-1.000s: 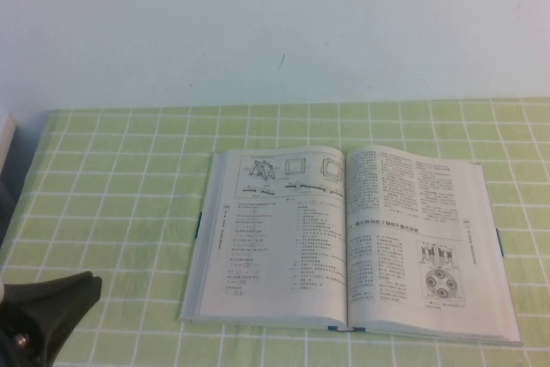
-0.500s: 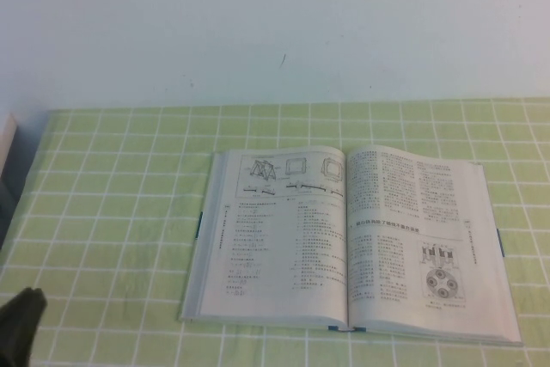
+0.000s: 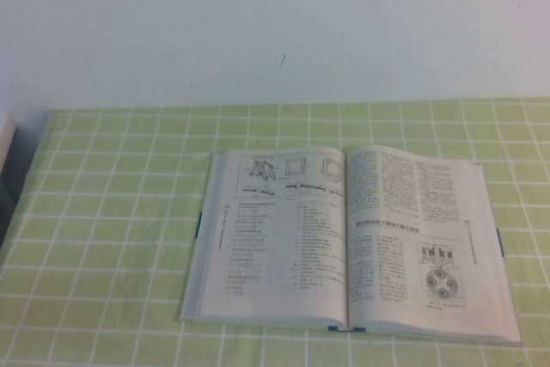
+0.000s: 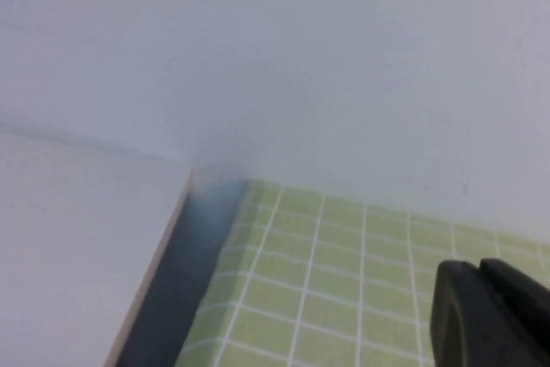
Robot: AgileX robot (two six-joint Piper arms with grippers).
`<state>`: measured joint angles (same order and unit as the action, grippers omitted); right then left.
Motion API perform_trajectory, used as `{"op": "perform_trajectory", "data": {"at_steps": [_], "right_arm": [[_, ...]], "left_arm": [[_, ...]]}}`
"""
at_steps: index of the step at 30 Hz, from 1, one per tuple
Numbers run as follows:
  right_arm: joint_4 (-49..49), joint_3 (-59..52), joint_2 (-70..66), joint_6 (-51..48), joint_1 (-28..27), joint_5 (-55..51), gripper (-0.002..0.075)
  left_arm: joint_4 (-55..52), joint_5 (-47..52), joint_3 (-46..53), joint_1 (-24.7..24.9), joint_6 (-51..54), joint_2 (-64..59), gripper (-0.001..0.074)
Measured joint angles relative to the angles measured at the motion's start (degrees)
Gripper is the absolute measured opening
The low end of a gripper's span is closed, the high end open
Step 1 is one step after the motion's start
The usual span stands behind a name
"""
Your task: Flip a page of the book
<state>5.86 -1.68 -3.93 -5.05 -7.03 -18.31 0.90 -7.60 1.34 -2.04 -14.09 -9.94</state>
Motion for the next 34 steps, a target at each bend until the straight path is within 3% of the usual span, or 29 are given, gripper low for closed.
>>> {"op": "perform_trajectory", "data": {"at_steps": [6,12,23,34], "right_arm": [[0.0,0.0,0.0,0.0,0.0,0.0,-0.0003],[0.0,0.0,0.0,0.0,0.0,0.0,-0.0003],[0.0,0.0,0.0,0.0,0.0,0.0,-0.0003],[0.0,0.0,0.0,0.0,0.0,0.0,-0.0003]], "left_arm": [[5.9,11.0,0.0,-0.7,0.0,9.9,-0.0003],[1.3,24.2,0.0,-3.6,0.0,10.4,-0.0003],[1.2,25.0,0.0,-7.4,0.0,10.5,-0.0003],[1.2,25.0,0.0,-3.3,0.0,10.6,-0.0003]]}}
